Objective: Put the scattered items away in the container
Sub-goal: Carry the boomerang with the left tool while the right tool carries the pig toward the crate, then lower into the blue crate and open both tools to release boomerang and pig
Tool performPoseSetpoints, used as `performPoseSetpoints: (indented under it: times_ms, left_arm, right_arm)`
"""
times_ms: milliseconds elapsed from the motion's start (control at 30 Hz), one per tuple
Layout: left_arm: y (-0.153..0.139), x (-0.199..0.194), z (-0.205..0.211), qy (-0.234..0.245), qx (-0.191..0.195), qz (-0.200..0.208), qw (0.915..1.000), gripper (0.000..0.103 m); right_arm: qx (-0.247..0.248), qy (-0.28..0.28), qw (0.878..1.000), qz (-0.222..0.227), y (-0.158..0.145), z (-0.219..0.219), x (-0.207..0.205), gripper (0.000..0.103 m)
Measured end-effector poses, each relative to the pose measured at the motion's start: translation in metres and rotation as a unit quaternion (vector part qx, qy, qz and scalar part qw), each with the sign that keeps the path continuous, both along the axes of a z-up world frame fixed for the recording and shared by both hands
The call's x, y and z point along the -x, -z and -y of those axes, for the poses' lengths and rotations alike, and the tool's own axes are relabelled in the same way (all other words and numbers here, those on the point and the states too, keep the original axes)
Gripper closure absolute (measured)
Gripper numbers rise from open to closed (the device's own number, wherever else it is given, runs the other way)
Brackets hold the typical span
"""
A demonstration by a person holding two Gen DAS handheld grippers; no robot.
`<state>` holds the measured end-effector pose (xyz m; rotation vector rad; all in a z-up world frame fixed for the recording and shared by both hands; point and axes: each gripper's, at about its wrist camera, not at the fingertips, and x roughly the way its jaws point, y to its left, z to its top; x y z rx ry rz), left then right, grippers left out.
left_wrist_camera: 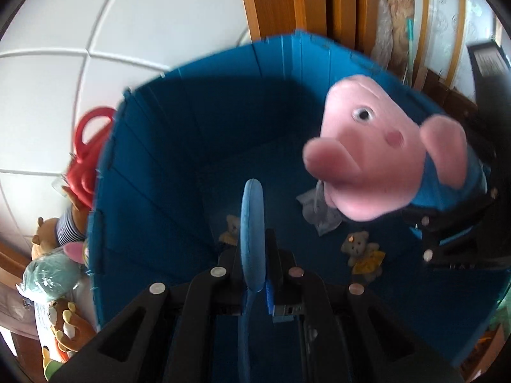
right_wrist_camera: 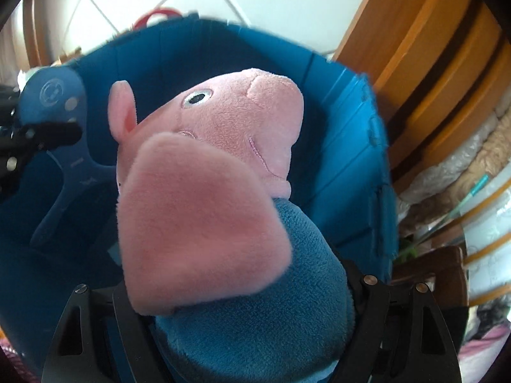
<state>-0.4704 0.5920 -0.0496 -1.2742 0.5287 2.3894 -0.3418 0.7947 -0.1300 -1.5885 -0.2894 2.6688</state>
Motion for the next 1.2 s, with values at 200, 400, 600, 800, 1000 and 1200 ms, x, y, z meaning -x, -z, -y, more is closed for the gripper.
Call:
performPoseSetpoints:
  times_ms: [200, 400, 600, 800, 1000, 1200]
  left_arm:
    - [0.036, 0.028, -0.009, -0.003, 0.024, 0.059, 0.9980, 0.095]
    - [0.059, 0.043, -0.013, -0.008, 0.019, 0.108, 0.9939, 0.095]
    - [0.080, 0.046, -0.012, -0.020, 0.032, 0.117, 0.9924, 0.095]
    - [0.081, 0.044, -0.017, -0.018, 0.033, 0.121, 0.9920, 0.095]
    - [0.086, 0.045, -0.018, -0.023, 0.043, 0.128, 0.9905, 0.095]
    - [0.091, 0.049, -0.014, -0.028, 0.038, 0.149, 0.9877, 0.094]
  right_arm:
    - [0.035, -0.012, 0.994, 0.104, 0.043, -0.006, 0.038, 0.020]
    - [0.032, -0.016, 0.988, 0.154, 0.068, -0.005, 0.054, 0.020]
    - [0.038, -0.009, 0.986, 0.161, 0.078, -0.006, 0.061, 0.017]
    - [0.039, -0.006, 0.983, 0.179, 0.093, -0.005, 0.063, 0.016]
    - [0.039, -0.004, 0.982, 0.184, 0.096, -0.007, 0.059, 0.014]
    - [0.041, -0.001, 0.981, 0.190, 0.099, -0.010, 0.055, 0.010]
